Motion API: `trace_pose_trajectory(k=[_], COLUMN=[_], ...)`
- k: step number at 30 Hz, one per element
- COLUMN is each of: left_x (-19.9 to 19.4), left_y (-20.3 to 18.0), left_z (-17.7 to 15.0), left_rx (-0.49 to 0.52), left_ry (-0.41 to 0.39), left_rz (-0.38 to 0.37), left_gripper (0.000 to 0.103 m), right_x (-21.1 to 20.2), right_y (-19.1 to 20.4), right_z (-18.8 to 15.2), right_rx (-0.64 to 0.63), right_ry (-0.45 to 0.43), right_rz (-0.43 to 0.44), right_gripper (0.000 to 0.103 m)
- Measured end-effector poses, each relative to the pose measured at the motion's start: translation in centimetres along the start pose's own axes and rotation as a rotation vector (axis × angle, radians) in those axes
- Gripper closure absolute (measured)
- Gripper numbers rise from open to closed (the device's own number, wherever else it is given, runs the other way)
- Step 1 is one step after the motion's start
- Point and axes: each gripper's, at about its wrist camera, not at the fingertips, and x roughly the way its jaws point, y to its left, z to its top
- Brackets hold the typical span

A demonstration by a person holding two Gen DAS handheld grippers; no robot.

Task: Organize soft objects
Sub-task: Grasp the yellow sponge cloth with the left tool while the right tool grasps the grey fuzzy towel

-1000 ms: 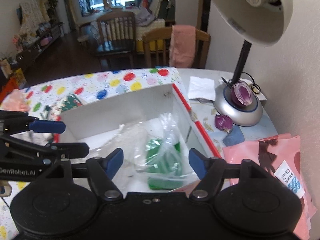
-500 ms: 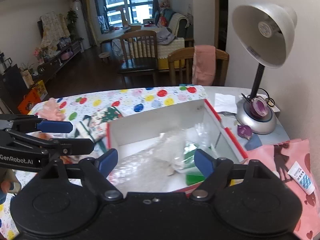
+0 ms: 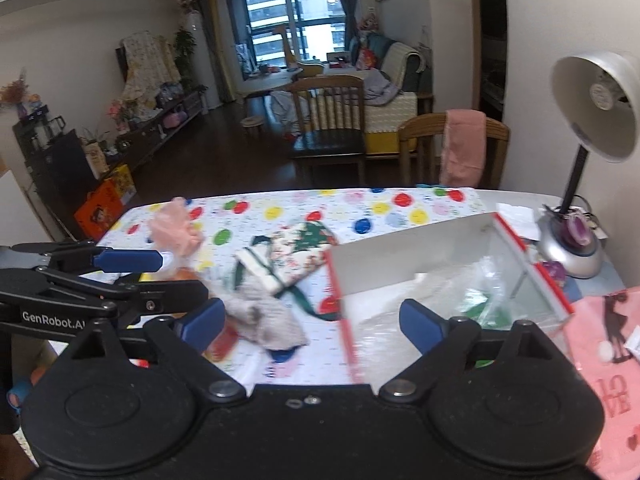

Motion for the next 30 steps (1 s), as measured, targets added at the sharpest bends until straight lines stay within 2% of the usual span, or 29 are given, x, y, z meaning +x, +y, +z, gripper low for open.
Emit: trace_pose_trajectory(k=[5, 9, 18, 23, 26, 30], left_x=[-2.5, -4.1, -5.7, -5.3, -4.5, -3.6], left_y=[2.7, 4.8, 10.8, 14.3, 16.1, 18.3], left_z=[-1.2, -2.0, -4.0, -5.1, -5.8, -6.7], left_rx=[-0.006, 0.008, -0.055, -0.100, -0.101, -0.126], left_ry=[-0.013, -0.024, -0.060, -0.068, -0.059, -0.058], left_rz=[0.023, 0.044, 0.103, 0.179, 0.233, 0.256], left_gripper=[0.013, 0.000, 0.000, 0.000, 0.000, 0.000], right_x=[0.7, 1.5, 4.7, 7.0, 8.5, 10.7], right_y=[3.3, 5.4, 8.0, 8.2, 8.6, 9.2], right_z=[-0.5, -0.9, -2.2, -2.7, -2.7, -2.6], right_rx=[0.002, 0.006, 0.004, 0.023, -0.028, -0.114], right_ry=[-0.006, 0.000, 0.028, 0.040, 0.048, 0.079], right_rz=[0.032, 0.050, 0.088, 0.091, 0.076, 0.049], right_gripper=[0.005, 0.005, 0.005, 0.006, 0.008, 0.012])
